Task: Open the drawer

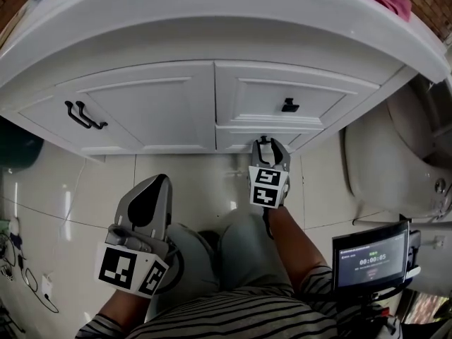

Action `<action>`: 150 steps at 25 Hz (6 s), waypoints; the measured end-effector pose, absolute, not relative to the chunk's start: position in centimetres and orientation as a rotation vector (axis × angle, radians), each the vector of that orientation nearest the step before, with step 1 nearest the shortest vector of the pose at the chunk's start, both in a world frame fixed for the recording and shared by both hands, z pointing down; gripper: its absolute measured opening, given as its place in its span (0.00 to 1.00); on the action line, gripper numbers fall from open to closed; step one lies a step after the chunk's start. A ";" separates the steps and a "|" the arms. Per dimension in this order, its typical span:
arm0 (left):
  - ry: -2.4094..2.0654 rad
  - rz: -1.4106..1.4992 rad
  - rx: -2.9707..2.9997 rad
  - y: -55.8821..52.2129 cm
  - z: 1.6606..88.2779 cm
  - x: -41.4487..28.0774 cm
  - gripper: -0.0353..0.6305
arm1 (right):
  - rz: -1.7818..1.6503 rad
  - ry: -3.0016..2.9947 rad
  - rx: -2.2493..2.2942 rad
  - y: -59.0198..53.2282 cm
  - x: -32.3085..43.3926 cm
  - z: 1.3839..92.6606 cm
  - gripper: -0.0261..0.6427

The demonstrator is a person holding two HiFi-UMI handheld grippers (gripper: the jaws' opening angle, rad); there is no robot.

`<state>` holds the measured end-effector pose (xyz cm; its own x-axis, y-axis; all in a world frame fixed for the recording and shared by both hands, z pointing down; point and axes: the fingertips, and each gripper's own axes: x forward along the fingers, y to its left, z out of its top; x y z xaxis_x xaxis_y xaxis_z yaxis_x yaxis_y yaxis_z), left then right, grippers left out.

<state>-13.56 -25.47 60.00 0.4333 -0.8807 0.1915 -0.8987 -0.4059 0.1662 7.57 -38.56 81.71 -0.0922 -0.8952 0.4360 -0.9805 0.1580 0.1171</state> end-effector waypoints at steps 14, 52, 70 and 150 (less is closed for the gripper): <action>-1.573 0.097 2.452 -25.5 59.2 -13.0 0.07 | 0.297 -2.049 1.706 -37.7 7.4 82.0 0.26; -1.597 -0.012 2.489 -18.5 54.9 -9.8 0.07 | 0.293 -2.159 1.095 -17.1 7.4 82.4 0.18; -1.551 -0.036 2.471 -20.5 55.9 -10.7 0.07 | 0.278 -2.144 1.127 -16.7 7.6 82.5 0.19; -1.713 0.160 2.317 21.9 13.3 -24.6 0.07 | 0.295 -2.366 1.576 20.9 -1.4 13.1 0.04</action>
